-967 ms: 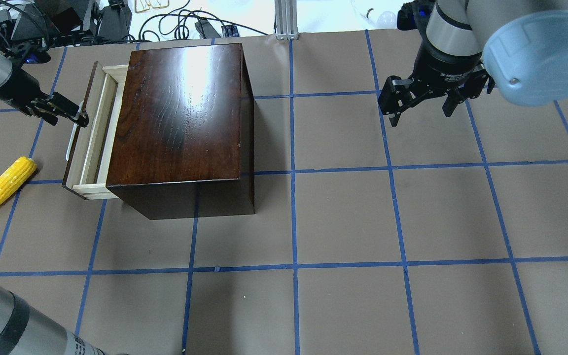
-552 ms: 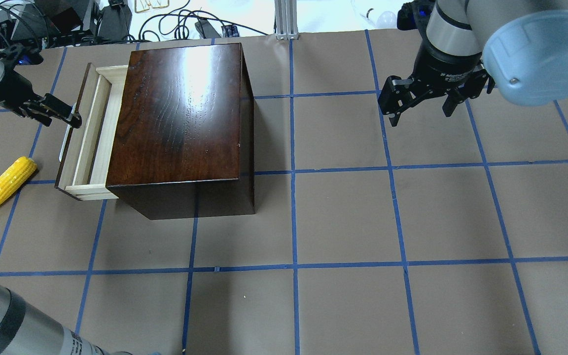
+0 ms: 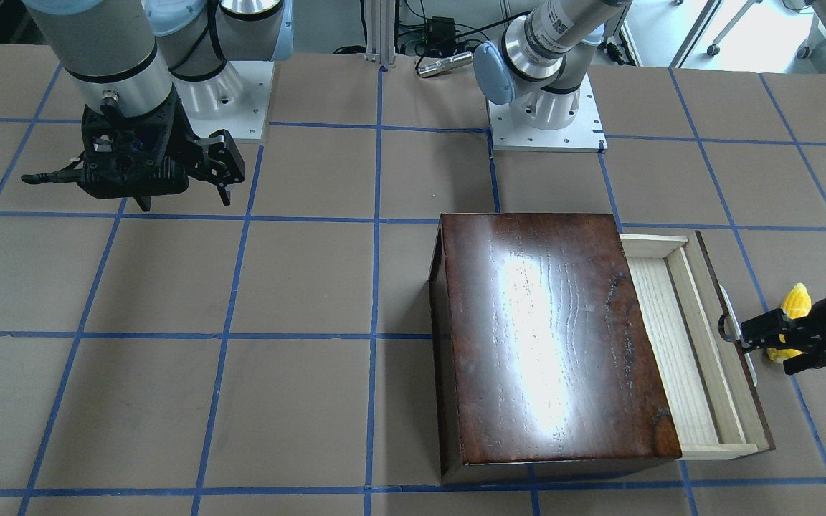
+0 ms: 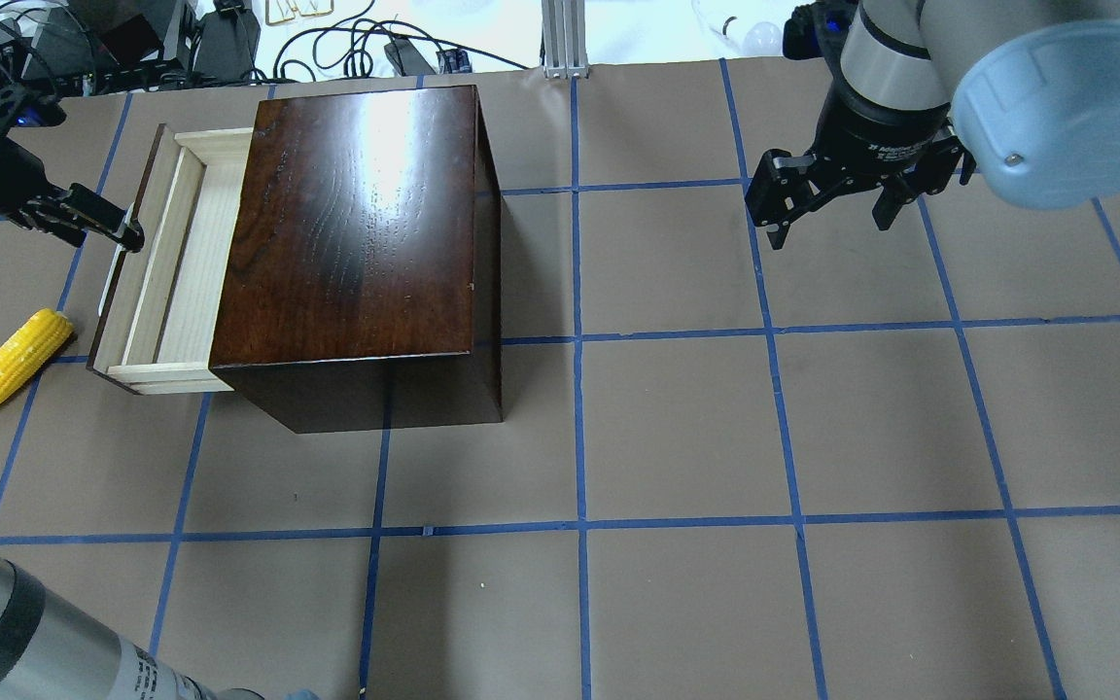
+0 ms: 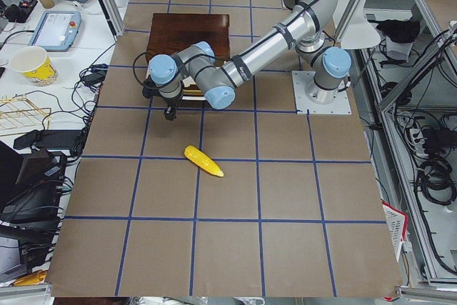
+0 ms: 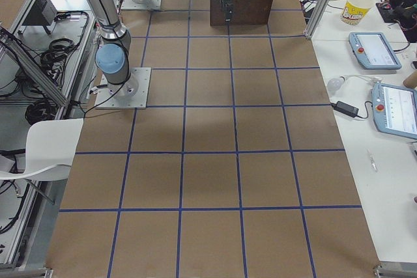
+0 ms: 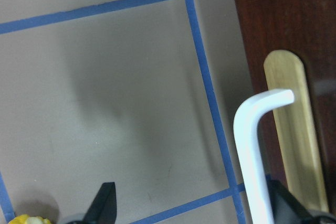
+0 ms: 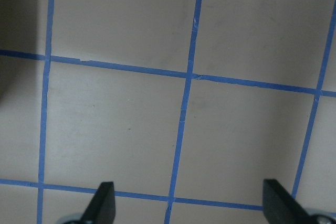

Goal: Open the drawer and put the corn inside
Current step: 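Pull the drawer outward away from the cabinet with the left gripper, then release the handle and move the left gripper over the yellow corn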

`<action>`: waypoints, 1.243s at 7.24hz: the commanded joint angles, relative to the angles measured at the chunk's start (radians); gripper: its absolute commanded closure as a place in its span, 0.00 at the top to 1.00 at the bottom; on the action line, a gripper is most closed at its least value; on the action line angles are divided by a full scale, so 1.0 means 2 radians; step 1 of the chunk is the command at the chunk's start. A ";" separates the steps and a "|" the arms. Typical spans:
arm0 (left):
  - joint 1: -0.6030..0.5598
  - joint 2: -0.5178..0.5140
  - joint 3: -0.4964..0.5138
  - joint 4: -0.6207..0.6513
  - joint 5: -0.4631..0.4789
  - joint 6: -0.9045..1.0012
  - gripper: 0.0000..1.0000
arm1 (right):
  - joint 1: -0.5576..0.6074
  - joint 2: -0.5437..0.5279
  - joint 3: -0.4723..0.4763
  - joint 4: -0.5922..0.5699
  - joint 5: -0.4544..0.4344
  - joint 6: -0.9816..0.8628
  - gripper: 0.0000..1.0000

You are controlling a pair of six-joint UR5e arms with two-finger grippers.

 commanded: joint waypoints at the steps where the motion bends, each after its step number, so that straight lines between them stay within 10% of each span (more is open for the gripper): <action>1: 0.001 0.000 0.007 -0.001 0.008 0.000 1.00 | -0.002 0.000 0.000 0.000 0.000 0.000 1.00; 9: 0.019 0.033 0.024 -0.039 0.024 0.009 1.00 | 0.000 0.000 0.001 0.000 0.000 0.000 1.00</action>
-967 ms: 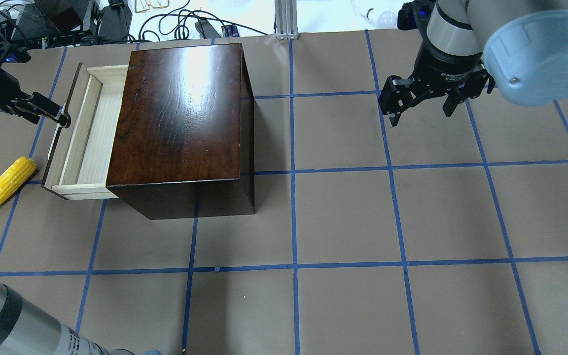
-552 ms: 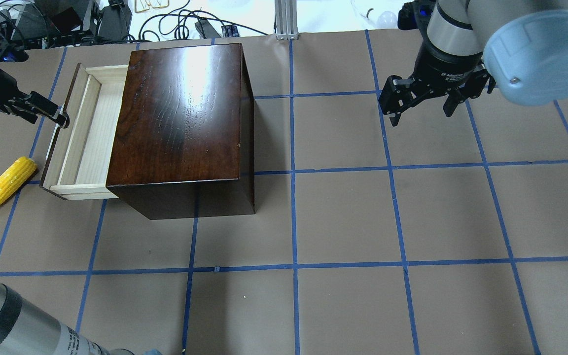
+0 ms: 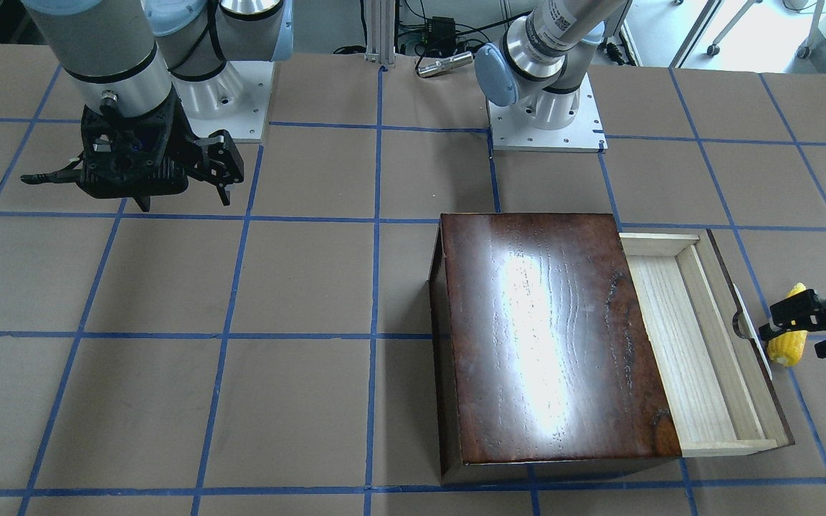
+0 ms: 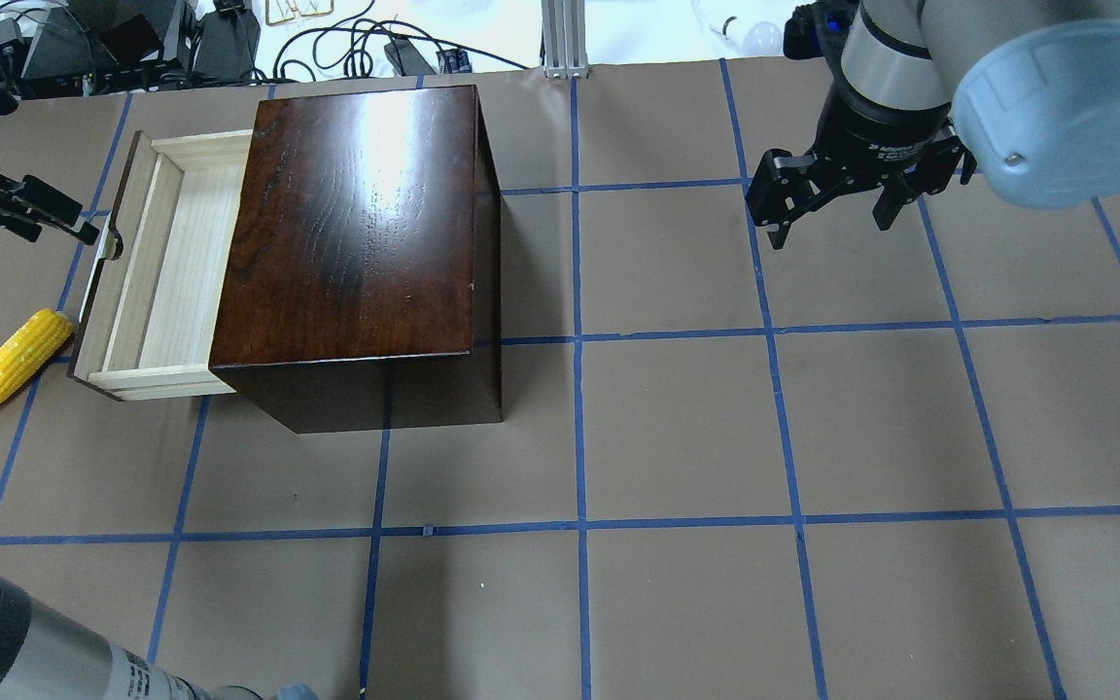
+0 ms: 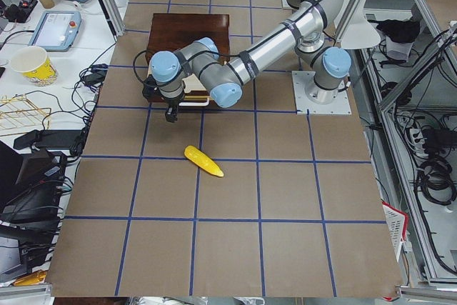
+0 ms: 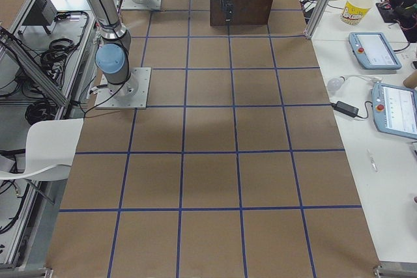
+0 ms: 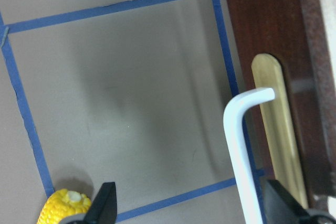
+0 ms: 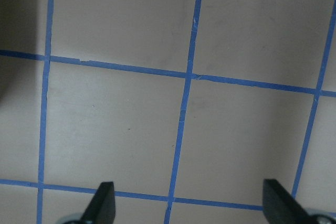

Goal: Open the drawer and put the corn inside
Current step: 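Release the handle and move the left gripper over the yellow corn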

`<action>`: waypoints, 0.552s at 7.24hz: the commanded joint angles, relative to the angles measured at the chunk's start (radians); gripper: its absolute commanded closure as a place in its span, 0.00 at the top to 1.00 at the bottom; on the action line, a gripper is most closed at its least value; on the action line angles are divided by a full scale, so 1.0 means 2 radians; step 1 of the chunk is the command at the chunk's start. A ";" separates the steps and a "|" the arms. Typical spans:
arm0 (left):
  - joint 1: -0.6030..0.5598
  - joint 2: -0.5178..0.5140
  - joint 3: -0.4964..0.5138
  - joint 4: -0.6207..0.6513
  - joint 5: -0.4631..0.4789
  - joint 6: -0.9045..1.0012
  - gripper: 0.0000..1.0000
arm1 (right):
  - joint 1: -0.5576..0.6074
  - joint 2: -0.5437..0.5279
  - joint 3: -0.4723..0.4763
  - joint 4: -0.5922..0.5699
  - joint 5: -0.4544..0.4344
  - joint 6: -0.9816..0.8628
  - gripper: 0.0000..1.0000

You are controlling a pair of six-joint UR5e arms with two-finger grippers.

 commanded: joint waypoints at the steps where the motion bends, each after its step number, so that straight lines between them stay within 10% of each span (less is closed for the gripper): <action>1: 0.008 0.008 0.022 -0.012 0.028 0.005 1.00 | 0.000 0.000 0.000 0.000 0.000 0.000 1.00; 4: 0.043 -0.008 0.020 -0.010 0.077 0.148 1.00 | 0.000 0.000 0.000 0.000 0.000 0.000 1.00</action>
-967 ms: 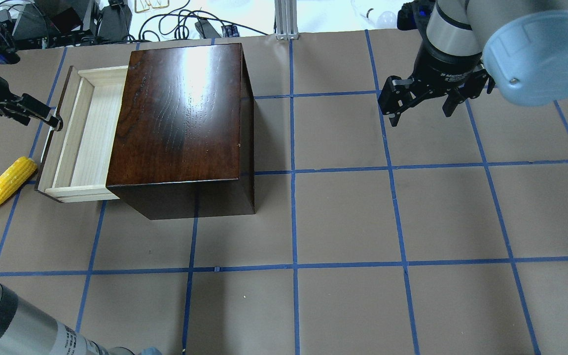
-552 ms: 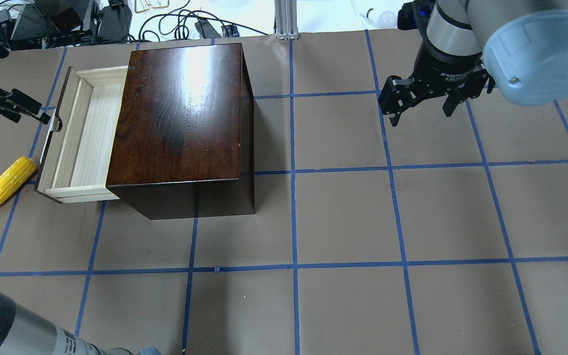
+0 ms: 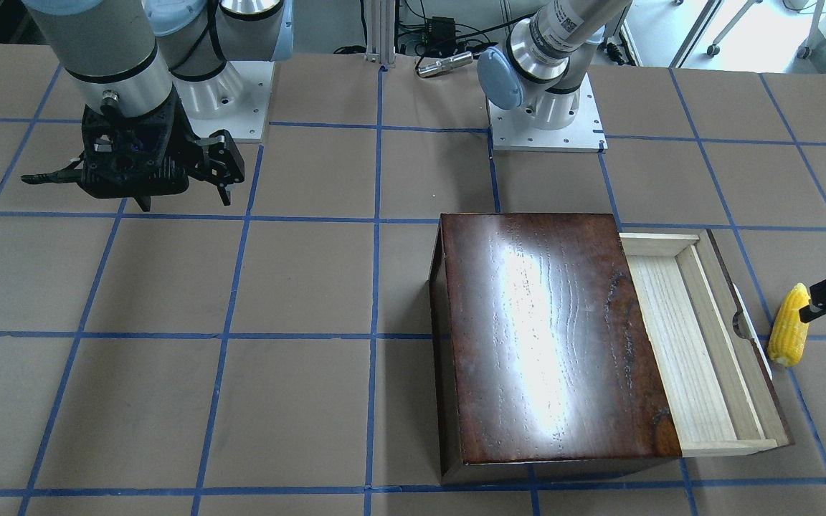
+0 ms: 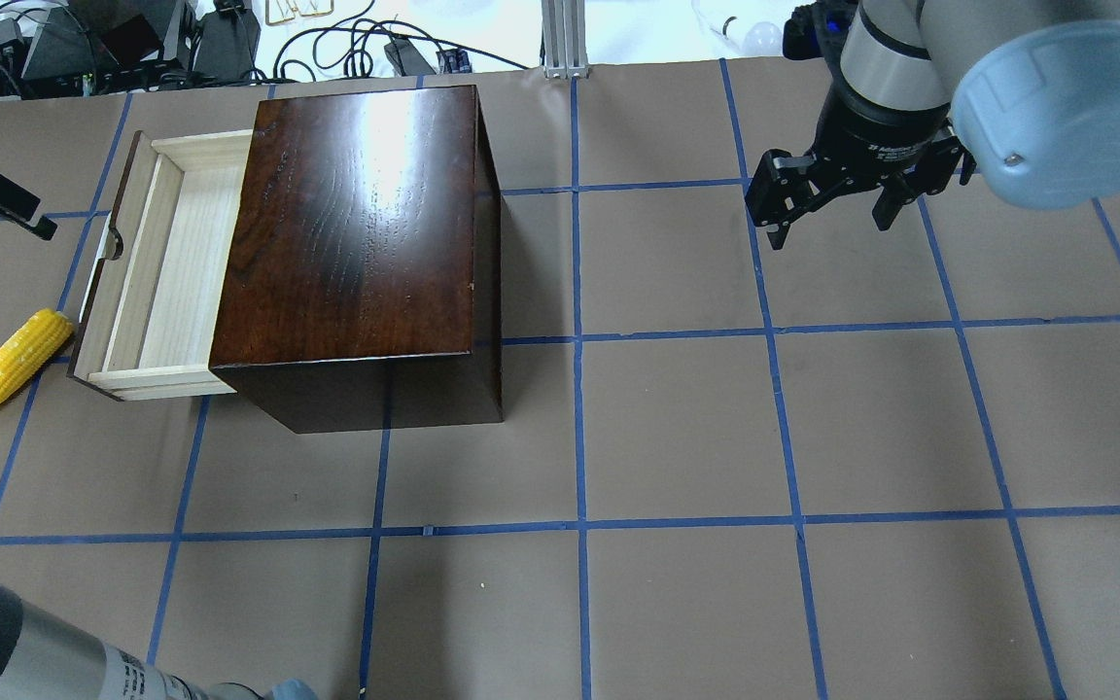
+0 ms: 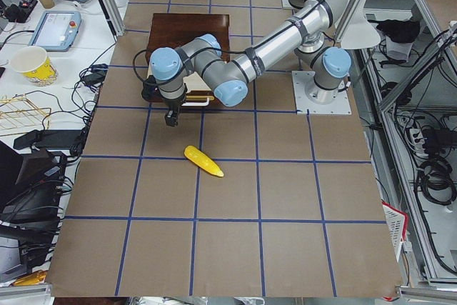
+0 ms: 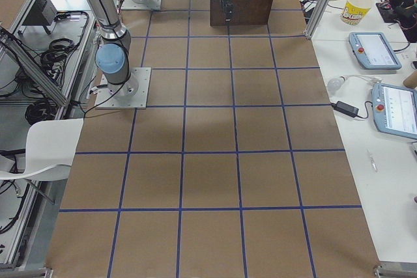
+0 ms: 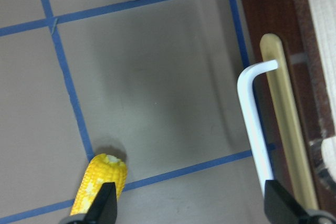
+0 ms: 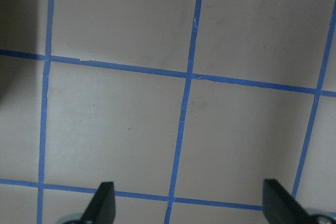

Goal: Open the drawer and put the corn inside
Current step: 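Release the handle and move the left gripper over the yellow corn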

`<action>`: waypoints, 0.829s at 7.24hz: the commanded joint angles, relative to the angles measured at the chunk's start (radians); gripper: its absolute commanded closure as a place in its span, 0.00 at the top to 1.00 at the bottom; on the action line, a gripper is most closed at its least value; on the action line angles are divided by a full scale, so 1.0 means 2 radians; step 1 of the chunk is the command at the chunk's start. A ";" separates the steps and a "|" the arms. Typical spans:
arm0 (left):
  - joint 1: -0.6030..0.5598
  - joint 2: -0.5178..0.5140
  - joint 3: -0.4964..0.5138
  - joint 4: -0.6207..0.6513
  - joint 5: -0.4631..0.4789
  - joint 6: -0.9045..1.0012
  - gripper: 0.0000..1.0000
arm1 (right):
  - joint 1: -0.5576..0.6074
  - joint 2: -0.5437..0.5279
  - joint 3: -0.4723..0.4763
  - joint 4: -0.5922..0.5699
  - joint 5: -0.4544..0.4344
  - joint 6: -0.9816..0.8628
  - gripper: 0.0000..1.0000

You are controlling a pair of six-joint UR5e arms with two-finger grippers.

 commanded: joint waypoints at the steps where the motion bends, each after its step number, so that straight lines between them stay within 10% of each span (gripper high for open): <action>1: 0.013 -0.004 -0.006 0.004 0.052 0.105 1.00 | -0.001 0.000 0.000 0.000 0.000 0.000 1.00; 6: 0.035 -0.029 -0.048 0.058 0.082 0.264 1.00 | -0.002 0.000 0.000 0.000 0.000 0.000 1.00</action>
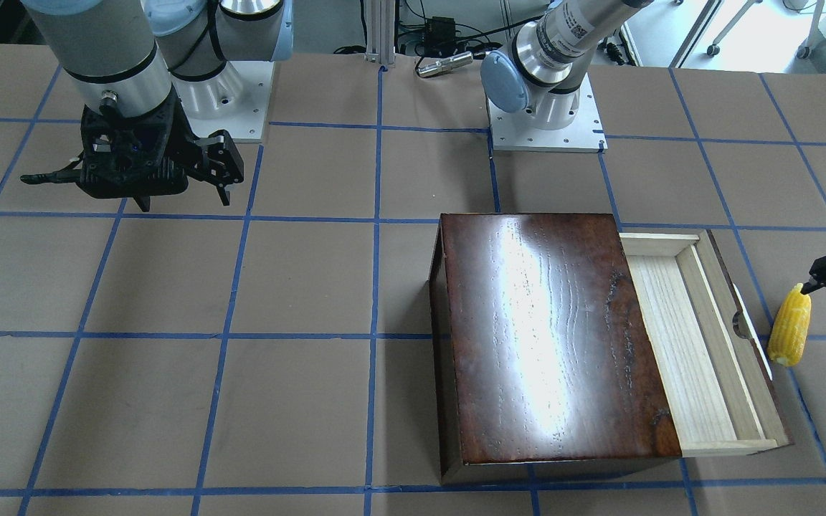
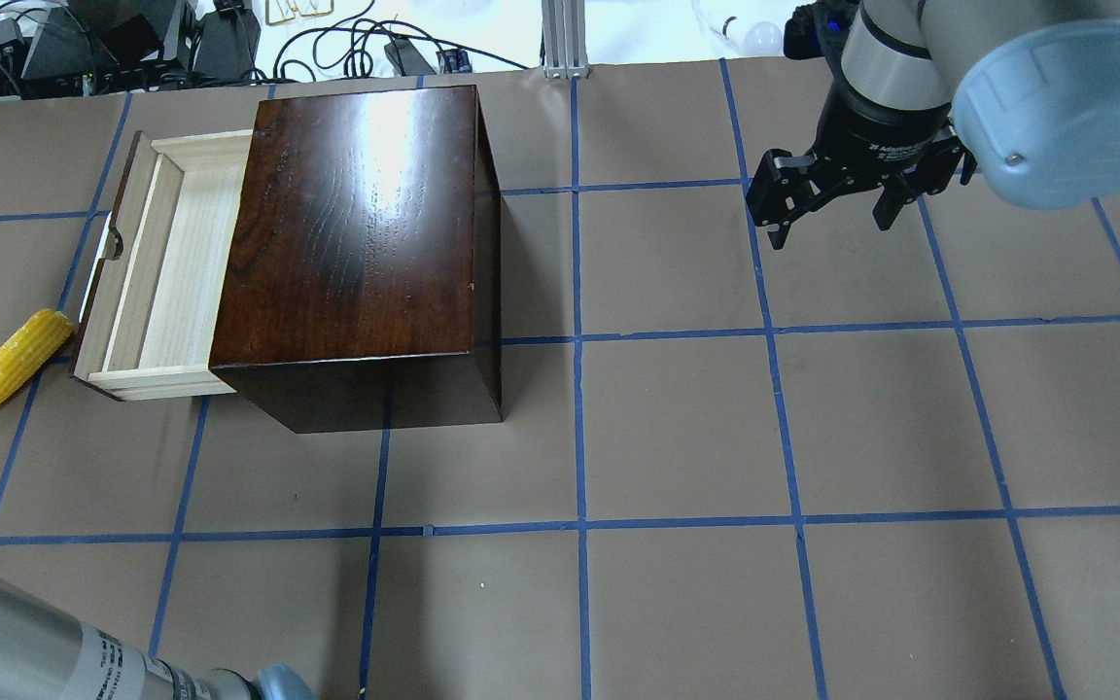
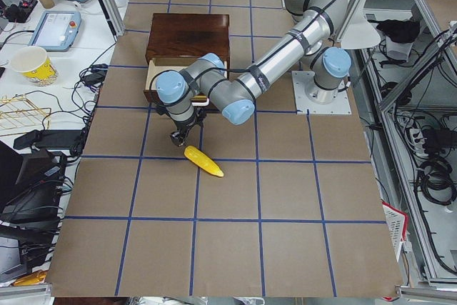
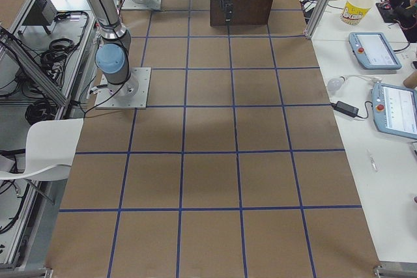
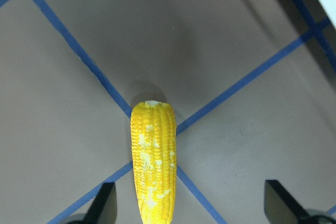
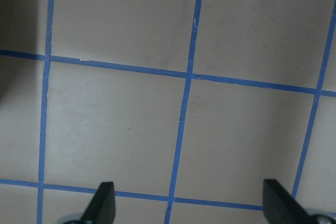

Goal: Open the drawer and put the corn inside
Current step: 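Lower the left gripper and grasp the yellow corn cob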

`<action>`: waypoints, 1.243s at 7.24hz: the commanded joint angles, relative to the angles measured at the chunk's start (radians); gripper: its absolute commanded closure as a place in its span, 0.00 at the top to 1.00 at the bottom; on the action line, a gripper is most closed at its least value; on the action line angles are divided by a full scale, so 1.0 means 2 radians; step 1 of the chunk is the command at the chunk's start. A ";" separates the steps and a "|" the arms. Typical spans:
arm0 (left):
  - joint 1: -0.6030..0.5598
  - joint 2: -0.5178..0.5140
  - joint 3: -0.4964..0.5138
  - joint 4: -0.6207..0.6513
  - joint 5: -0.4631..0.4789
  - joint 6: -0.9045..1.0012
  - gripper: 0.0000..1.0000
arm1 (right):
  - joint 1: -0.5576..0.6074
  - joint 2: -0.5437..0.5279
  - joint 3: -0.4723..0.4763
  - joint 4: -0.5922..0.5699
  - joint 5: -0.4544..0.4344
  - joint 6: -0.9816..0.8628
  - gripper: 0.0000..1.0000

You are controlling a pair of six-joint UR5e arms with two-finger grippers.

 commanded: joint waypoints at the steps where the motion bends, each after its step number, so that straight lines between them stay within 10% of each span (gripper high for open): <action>1: 0.010 -0.015 -0.020 0.029 0.015 0.038 1.00 | 0.001 0.000 0.000 0.000 0.000 0.000 1.00; 9: 0.015 -0.065 -0.032 0.062 0.016 0.046 1.00 | -0.001 0.000 0.000 0.000 0.000 0.000 1.00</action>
